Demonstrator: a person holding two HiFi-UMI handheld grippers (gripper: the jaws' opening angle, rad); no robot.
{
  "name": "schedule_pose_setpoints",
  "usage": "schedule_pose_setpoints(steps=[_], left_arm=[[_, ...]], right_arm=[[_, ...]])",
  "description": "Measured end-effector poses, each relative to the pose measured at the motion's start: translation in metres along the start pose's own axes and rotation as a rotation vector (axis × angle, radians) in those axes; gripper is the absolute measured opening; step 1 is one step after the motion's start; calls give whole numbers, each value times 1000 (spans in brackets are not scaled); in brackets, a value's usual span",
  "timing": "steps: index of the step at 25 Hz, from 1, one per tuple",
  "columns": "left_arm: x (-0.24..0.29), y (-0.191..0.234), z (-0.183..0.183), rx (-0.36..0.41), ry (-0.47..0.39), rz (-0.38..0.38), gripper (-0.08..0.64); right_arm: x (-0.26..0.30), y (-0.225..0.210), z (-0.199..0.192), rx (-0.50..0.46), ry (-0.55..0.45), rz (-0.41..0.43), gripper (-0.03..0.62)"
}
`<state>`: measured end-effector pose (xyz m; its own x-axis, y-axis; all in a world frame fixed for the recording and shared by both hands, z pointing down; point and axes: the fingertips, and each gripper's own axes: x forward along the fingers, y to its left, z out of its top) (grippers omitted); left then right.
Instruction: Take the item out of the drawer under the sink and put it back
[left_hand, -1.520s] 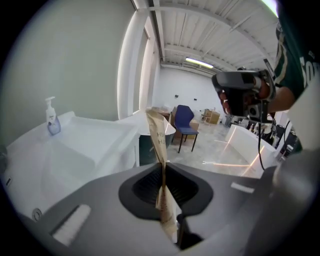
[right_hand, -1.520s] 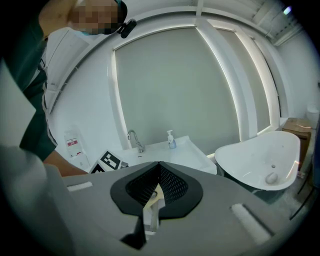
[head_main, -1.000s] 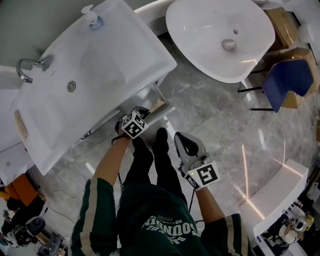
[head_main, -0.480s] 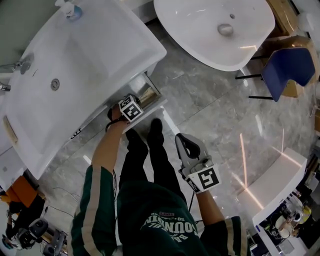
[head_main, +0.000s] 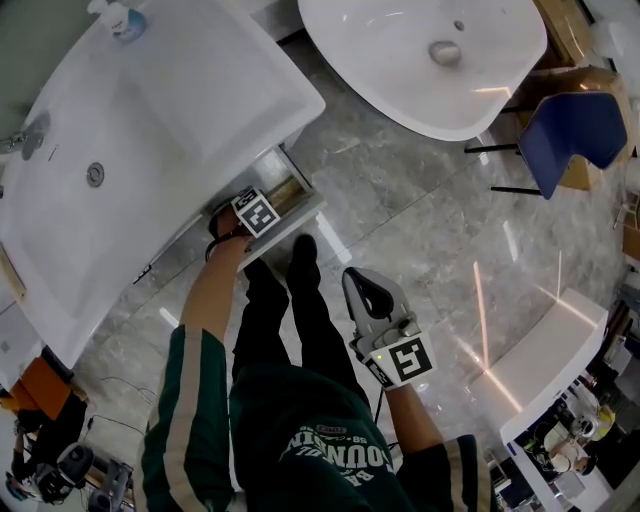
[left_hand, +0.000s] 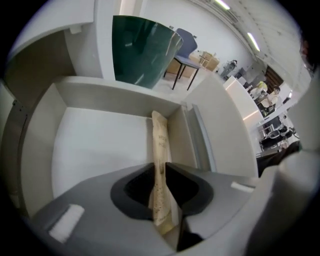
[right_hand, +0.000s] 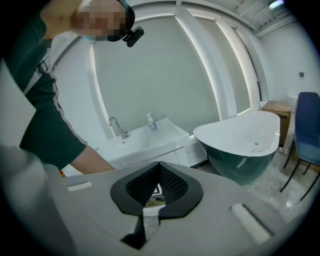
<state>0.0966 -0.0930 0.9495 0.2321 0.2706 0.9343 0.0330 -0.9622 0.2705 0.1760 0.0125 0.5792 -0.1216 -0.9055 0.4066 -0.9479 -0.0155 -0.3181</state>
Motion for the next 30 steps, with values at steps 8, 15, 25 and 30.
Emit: schedule_pose_setpoints(steps=[8, 15, 25, 30], left_arm=[[-34, -15, 8, 7, -92, 37, 81], [-106, -55, 12, 4, -198, 64, 80], [-275, -97, 7, -153, -526, 178, 49], [-349, -98, -16, -250, -682, 272, 49]], right_arm=[[8, 14, 12, -12, -15, 23, 2], [8, 41, 48, -51, -60, 88, 2], [2, 102, 107, -134, -124, 191, 2], [7, 127, 145, -189, -174, 251, 2]])
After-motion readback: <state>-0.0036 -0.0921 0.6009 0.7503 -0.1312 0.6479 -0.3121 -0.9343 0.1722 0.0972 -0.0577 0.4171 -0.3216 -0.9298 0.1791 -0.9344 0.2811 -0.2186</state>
